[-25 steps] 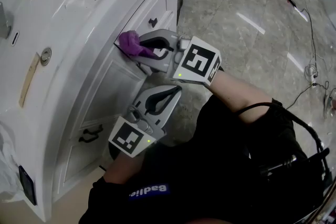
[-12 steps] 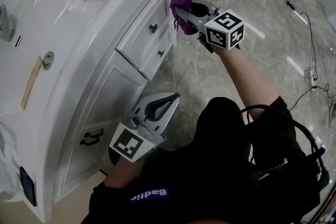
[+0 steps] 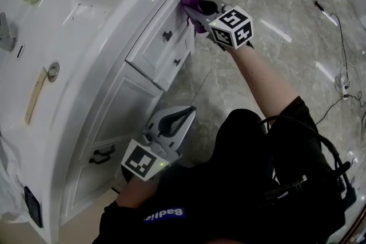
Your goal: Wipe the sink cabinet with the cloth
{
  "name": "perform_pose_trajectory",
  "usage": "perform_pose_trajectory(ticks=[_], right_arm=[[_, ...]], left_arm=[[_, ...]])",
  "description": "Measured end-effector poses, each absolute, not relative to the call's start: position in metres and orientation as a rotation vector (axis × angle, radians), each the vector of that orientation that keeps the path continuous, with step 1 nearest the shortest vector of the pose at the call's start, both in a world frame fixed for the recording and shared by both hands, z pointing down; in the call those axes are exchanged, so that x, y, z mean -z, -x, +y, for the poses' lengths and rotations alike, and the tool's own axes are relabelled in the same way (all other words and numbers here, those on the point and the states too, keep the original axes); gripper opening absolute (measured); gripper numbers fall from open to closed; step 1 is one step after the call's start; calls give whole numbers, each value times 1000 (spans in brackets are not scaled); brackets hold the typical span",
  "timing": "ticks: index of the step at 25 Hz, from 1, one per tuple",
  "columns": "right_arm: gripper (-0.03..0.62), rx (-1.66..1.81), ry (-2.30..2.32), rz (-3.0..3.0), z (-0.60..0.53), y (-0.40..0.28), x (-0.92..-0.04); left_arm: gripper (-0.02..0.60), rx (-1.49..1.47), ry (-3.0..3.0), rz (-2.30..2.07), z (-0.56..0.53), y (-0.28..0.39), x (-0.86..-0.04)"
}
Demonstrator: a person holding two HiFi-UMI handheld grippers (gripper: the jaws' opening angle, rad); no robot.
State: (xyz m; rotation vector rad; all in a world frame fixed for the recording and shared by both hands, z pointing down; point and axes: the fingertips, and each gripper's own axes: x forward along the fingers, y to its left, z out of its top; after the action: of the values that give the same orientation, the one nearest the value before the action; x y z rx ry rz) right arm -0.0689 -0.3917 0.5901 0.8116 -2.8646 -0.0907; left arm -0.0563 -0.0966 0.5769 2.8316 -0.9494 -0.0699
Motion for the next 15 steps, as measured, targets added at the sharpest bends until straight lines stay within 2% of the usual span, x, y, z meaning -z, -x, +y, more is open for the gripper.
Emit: perform_pose_trajectory(ticks=[15], right_arm=[[72,86,-517,-2945,-289,136,-596]], left_arm=[[5,62,-2857,-932,-101,57,-581]])
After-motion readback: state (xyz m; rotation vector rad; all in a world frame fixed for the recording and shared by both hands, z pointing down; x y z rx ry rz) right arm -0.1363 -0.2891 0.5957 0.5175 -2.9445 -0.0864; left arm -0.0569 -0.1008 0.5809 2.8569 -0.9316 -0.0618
